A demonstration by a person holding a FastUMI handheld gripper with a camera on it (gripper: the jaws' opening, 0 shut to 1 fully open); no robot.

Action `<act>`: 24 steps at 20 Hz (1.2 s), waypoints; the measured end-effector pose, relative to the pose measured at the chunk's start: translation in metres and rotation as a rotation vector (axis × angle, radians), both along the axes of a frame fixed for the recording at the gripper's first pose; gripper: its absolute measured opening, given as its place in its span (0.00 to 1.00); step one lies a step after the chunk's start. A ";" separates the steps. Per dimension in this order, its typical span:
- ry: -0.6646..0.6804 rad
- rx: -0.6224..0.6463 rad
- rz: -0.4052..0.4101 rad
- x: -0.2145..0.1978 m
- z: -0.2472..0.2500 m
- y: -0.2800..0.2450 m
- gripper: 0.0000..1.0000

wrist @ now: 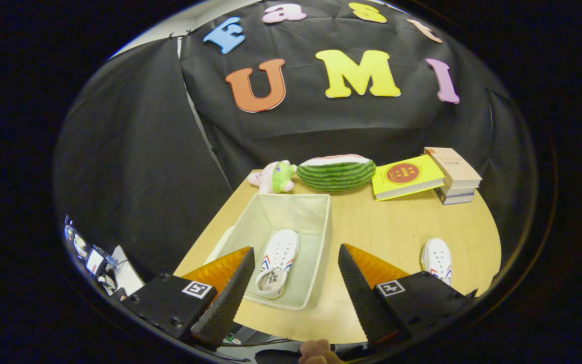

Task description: Open the storage box then place both shoes into the box .Put the left shoe in first, then the right shoe, with the right side of both shoes facing outward in a uniform manner.

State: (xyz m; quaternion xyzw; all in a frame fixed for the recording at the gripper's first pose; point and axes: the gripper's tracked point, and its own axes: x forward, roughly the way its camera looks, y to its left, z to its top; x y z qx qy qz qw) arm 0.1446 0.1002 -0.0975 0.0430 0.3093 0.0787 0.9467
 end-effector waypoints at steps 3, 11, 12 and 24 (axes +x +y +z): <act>0.013 -0.033 -0.012 -0.014 -0.003 -0.041 1.00; 0.116 -0.043 -0.184 -0.021 -0.063 -0.168 1.00; 0.138 -0.057 -0.201 -0.023 -0.073 -0.182 1.00; 0.372 -0.215 -0.336 -0.050 -0.162 -0.321 0.99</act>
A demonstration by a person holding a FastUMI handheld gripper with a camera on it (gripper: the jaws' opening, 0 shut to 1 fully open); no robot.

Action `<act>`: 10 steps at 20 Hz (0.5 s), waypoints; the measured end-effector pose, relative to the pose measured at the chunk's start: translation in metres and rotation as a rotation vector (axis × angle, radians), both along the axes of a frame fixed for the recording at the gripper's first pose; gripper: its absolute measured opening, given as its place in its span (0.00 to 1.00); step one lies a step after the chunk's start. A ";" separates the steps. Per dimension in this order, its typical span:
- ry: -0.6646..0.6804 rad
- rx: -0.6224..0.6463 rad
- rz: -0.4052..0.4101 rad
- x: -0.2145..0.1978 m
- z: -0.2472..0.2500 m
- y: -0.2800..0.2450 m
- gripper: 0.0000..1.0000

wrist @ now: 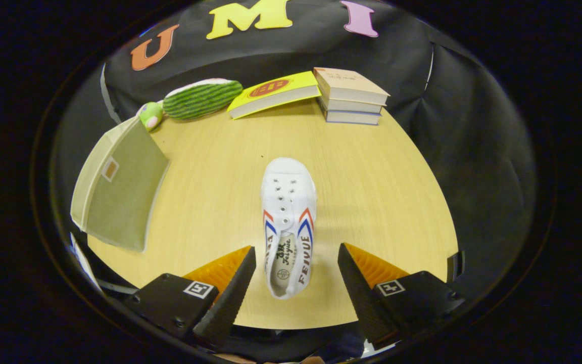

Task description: Open the storage box then place both shoes into the box .Put the left shoe in first, then the right shoe, with the right side of both shoes facing outward in a uniform manner.

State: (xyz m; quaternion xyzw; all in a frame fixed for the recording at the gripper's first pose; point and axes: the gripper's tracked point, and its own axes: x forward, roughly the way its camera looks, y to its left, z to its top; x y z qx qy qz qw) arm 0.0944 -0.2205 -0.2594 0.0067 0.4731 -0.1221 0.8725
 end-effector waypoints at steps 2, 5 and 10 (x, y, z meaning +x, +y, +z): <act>0.039 -0.044 -0.019 0.001 -0.015 -0.016 0.95; 0.091 -0.059 -0.001 0.006 -0.038 -0.022 0.83; 0.131 0.054 -0.076 0.032 -0.063 -0.012 0.16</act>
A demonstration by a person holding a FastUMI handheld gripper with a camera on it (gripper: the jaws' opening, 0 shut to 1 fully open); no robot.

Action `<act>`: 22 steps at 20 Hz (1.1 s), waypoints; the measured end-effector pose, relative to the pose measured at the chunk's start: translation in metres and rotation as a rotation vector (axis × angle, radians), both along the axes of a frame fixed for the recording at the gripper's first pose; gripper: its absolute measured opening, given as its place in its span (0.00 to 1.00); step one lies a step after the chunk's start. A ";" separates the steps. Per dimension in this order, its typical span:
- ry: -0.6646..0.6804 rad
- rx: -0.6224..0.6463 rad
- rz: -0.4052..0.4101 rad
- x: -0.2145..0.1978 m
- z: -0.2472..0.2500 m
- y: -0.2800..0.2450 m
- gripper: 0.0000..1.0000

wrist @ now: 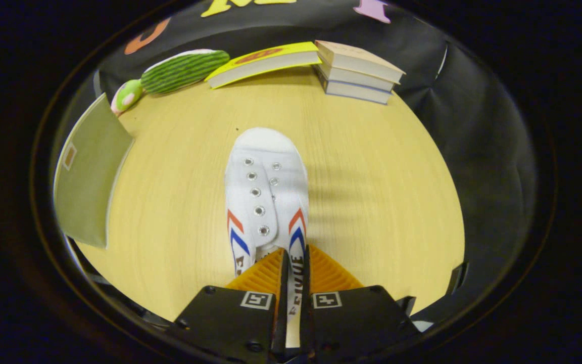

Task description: Open the storage box then place both shoes into the box .Put the left shoe in first, then the right shoe, with the right side of both shoes facing outward in a uniform manner.

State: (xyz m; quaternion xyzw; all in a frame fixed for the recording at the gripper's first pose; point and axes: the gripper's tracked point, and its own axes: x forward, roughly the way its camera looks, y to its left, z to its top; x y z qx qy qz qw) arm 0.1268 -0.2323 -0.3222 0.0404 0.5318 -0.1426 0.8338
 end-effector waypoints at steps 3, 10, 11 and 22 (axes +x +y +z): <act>-0.009 0.023 -0.005 0.000 0.003 -0.004 0.06; -0.115 0.416 -0.128 -0.002 0.029 0.016 0.06; -0.131 0.449 -0.138 -0.002 0.036 0.018 0.06; -0.282 0.349 -0.009 0.000 0.162 0.094 0.06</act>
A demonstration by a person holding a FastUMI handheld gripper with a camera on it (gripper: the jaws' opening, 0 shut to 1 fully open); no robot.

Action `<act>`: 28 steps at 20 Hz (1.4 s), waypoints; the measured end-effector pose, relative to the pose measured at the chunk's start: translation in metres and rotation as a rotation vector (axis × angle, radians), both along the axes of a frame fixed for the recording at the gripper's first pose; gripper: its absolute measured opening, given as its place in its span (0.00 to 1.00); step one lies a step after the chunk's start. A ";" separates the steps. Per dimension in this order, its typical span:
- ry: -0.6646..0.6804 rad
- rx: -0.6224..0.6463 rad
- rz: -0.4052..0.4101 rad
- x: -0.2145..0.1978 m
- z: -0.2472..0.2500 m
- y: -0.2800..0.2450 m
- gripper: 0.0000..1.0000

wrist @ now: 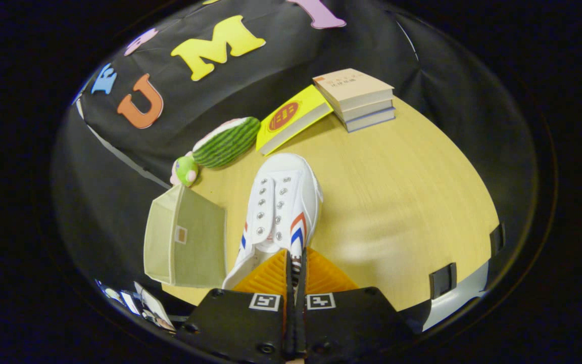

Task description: Open the storage box then place both shoes into the box .Put the left shoe in first, then the right shoe, with the right side of both shoes facing outward in a uniform manner.

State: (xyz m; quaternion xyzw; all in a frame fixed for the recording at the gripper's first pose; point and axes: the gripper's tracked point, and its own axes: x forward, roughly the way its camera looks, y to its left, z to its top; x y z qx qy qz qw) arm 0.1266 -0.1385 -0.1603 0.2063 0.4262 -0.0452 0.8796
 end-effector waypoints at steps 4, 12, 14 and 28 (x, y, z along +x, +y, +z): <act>-0.022 0.019 0.036 0.005 0.035 0.061 0.06; -0.036 -0.004 0.113 0.026 0.050 0.187 0.05; -0.046 -0.031 0.127 0.034 0.046 0.212 0.06; -0.100 -0.024 0.049 0.072 -0.019 0.291 0.06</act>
